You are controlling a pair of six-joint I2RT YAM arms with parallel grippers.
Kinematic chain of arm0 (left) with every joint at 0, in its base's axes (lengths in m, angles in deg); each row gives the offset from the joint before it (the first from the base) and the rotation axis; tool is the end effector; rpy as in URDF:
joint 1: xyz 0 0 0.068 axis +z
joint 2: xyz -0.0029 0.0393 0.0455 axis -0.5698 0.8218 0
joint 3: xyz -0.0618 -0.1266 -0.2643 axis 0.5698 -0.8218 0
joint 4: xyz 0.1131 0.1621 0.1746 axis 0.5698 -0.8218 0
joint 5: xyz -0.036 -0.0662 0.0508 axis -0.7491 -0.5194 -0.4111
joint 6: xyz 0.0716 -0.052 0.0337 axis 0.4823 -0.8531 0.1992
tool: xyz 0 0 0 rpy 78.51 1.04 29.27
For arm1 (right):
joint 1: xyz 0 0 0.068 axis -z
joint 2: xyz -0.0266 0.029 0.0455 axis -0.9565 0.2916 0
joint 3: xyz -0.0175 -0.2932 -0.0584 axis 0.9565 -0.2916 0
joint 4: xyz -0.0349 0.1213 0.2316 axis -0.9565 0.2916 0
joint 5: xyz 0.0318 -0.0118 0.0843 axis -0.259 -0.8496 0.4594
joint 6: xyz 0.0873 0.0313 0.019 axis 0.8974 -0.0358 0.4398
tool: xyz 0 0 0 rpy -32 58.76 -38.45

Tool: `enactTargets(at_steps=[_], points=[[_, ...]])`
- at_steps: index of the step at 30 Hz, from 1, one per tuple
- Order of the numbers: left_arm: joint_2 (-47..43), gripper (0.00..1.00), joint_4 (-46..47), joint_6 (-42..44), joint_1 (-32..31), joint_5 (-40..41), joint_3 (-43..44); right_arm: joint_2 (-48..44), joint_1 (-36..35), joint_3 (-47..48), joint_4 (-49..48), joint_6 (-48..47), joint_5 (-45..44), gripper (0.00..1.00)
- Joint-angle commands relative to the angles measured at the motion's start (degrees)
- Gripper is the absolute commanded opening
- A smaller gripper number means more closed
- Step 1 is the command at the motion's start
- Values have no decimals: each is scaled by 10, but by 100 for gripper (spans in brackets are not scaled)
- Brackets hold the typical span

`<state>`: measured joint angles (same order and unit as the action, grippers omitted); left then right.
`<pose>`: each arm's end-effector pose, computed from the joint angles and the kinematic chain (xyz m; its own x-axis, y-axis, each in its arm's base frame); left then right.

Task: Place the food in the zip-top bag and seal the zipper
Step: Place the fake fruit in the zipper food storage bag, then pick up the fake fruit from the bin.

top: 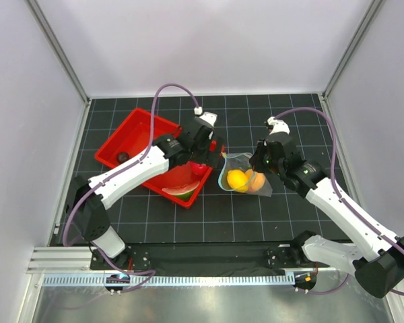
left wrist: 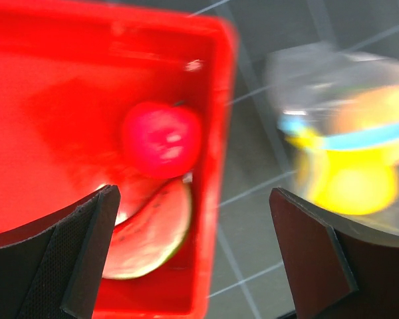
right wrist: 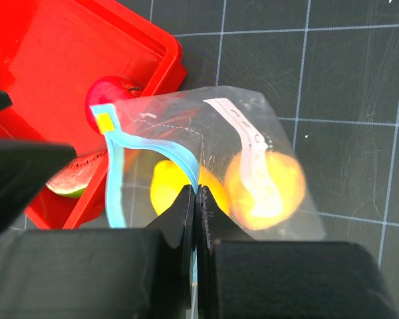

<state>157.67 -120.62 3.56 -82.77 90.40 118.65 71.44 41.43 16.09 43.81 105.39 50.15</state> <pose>0.2803 -0.2828 0.3117 -0.6751 0.1976 -0.7108 0.3917 0.9124 -0.1183 0.2222 0.1190 0.3161 -0.6334 0.1586 -0.7574 -0.1072 0.9513 0.2890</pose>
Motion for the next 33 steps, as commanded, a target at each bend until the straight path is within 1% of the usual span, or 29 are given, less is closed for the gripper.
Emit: enactTargets(at_steps=[1, 6, 16, 22, 33], points=[[-9, 100, -36, -3, 20, 36, -13, -16, 3, 3, -14, -7, -5, 1], [18, 100, -19, -4, 35, 29, -26, -18, 4, 2, -12, -8, -6, 1], [99, 99, -1, 3, 59, 12, -9, -22, 4, 2, -9, -10, -9, 1], [127, 97, 10, 6, 73, 9, -1, -21, 4, -2, -11, -11, -8, 1], [171, 91, 38, 11, 86, -37, 8, -17, 4, -4, -14, -11, -5, 1]])
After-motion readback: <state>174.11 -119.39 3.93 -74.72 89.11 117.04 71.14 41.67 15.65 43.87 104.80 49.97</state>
